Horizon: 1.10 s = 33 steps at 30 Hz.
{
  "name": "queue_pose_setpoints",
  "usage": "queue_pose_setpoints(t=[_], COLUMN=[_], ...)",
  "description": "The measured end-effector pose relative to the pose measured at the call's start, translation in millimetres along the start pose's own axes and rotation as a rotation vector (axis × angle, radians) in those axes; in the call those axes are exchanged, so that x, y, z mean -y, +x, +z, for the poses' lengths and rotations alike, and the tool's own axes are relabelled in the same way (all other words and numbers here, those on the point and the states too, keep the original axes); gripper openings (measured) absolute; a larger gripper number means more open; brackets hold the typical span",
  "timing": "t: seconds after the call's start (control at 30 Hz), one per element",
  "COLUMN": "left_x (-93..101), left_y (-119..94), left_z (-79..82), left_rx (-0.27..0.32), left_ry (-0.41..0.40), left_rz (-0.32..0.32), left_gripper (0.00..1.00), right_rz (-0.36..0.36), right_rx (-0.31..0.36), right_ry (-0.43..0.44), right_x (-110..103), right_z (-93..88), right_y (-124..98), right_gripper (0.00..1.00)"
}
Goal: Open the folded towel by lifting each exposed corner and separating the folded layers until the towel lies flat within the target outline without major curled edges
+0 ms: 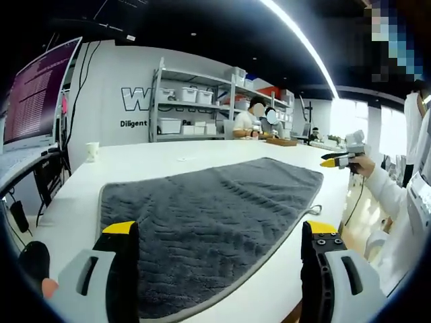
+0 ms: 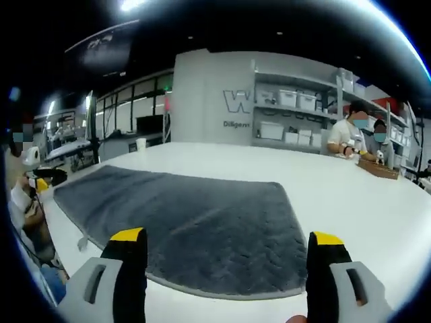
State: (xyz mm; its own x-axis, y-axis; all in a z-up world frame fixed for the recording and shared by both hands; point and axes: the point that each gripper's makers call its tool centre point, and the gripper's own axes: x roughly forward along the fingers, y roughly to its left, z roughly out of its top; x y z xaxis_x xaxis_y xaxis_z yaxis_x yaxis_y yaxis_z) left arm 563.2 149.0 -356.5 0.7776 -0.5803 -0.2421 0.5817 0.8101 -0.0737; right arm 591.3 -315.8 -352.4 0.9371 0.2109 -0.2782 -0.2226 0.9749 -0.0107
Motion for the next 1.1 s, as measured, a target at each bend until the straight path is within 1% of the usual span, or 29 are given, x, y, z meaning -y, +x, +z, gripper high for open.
queue_pose_setpoints(t=[0.1, 0.17, 0.27, 0.33, 0.47, 0.5, 0.53, 0.57, 0.63, 0.83, 0.9, 0.97, 1.1], left_x=[2.4, 3.2, 4.8, 6.6, 7.9, 8.3, 8.8, 9.3, 10.0, 13.9, 15.8, 17.4, 19.6], left_y=[-1, -2, -3, -4, -6, -6, -6, -6, -6, -6, -5, -5, -1], left_z=[0.3, -0.9, -1.6, -1.1, 2.3, 3.0, 3.6, 3.9, 4.3, 5.4, 6.8, 8.9, 9.6], left_rx=[-0.001, -0.008, -0.016, -0.021, -0.027, -0.028, -0.028, -0.028, -0.030, -0.039, -0.047, -0.048, -0.047], left_ry=[-0.002, -0.006, -0.008, -0.011, -0.003, -0.001, -0.001, -0.001, -0.004, -0.008, -0.006, 0.004, 0.002], left_rz=[0.000, 0.004, 0.013, 0.018, 0.027, 0.029, 0.030, 0.031, 0.037, 0.049, 0.052, 0.054, 0.050], left_gripper=[0.99, 0.99, 0.99, 0.99, 0.99, 0.99, 0.99, 0.99, 0.99, 0.99, 0.99, 0.99, 0.99], right_rz=[0.010, -0.003, -0.012, -0.026, -0.042, -0.030, 0.004, 0.028, 0.045, 0.019, 0.015, 0.027, 0.035], right_rx=[-0.014, -0.013, -0.030, -0.013, -0.006, -0.009, -0.025, -0.021, -0.023, -0.039, -0.034, -0.043, -0.039], right_ry=[-0.016, -0.026, -0.036, -0.076, -0.104, -0.096, -0.070, -0.054, -0.050, -0.048, -0.038, -0.034, -0.023], right_x=[-10, -12, -11, -10, -11, -14, -20, -24, -26, -18, -16, -14, -17], right_z=[-2.9, -3.0, -3.6, 2.6, 10.8, 11.2, 8.5, 8.6, 6.9, 0.8, -0.2, -1.5, -2.2], right_y=[-7, -13, -20, -25, -32, -32, -31, -31, -32, -38, -40, -41, -44], right_gripper=[0.99, 0.99, 0.99, 0.99, 0.99, 0.99, 0.99, 0.99, 0.99, 0.99, 0.99, 0.99, 0.99])
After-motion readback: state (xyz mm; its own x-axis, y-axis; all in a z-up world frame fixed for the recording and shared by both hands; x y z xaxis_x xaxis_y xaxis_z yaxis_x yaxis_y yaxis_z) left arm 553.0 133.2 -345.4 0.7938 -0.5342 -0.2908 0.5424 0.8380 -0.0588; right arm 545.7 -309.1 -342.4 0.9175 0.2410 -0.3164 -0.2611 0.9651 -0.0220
